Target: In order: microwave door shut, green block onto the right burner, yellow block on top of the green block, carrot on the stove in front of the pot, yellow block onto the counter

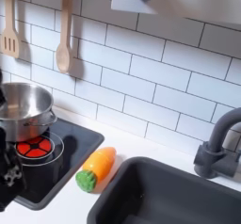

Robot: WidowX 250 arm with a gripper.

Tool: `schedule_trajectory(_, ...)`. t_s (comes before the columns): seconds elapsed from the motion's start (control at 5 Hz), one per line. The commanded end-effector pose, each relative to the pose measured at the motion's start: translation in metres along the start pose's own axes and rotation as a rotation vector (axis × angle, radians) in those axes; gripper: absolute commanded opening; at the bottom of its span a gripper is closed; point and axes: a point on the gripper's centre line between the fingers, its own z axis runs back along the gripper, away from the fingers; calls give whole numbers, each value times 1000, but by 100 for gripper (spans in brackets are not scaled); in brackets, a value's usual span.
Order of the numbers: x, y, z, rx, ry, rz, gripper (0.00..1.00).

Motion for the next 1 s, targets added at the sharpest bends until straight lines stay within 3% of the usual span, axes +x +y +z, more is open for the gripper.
schedule_trajectory(0.0, 10, -4, -7, 4, 42, -26, 100)
schedule_trajectory(0.2, 19, -7, -16, -11, 69, -25, 100)
schedule_trajectory(0.8, 44, -18, -21, -14, 60, -59, 100)
